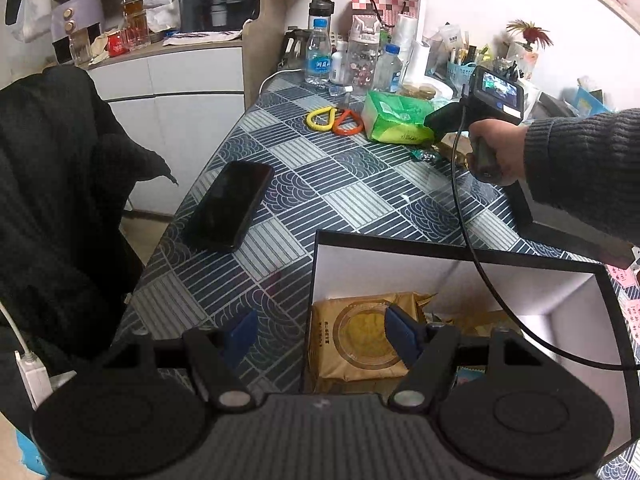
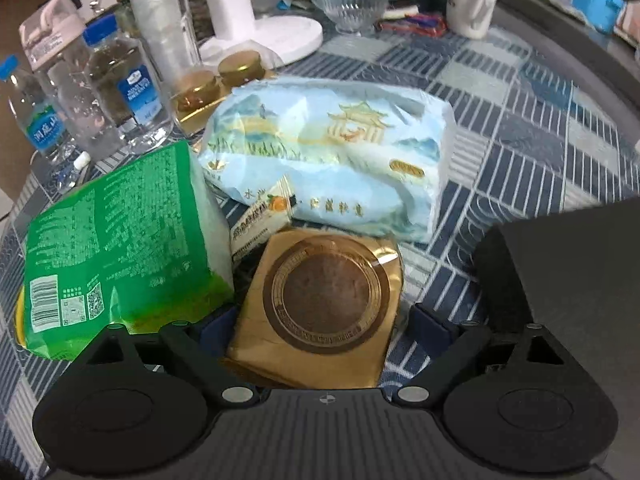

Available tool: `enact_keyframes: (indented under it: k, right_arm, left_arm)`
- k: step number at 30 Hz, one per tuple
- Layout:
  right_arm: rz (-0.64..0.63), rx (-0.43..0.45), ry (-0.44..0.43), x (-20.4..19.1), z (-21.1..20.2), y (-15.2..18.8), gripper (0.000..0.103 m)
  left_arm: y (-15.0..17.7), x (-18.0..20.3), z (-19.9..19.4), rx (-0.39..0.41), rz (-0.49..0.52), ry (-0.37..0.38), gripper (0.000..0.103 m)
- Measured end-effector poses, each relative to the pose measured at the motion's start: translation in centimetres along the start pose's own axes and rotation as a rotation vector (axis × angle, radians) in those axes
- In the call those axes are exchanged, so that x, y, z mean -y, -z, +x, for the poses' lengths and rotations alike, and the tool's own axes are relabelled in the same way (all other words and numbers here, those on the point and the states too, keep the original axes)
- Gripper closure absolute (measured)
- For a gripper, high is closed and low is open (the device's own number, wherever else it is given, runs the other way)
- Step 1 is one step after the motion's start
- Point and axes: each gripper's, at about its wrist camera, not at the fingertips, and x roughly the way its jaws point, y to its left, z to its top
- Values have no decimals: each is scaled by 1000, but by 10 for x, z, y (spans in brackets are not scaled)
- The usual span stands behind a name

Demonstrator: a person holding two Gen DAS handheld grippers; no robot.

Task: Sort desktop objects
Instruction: 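Close the right gripper on the gold mooncake packet and lift it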

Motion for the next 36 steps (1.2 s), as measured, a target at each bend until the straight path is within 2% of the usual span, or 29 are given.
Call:
enact_keyframes:
  k: [1,4,17,26,36]
  right_arm:
    - [-7,8,3,-2,1,0,25]
    - [-21,28,9,-2,-11,0,30]
    - [-83,115,34,-2,-59,-1,30]
    - [-106,168,8,7,-123,24,30]
    - [-106,212,-16,19,-197,53,30]
  left_arm:
    - [0,0,1,-3,-2,0,20]
    - [0,0,2,-6,-8,0,20]
    - [-1,5,-23,38,13,17,20]
    - [3,9,-63,109,33,35,20]
    - [20,16,-111,151,50,86,20]
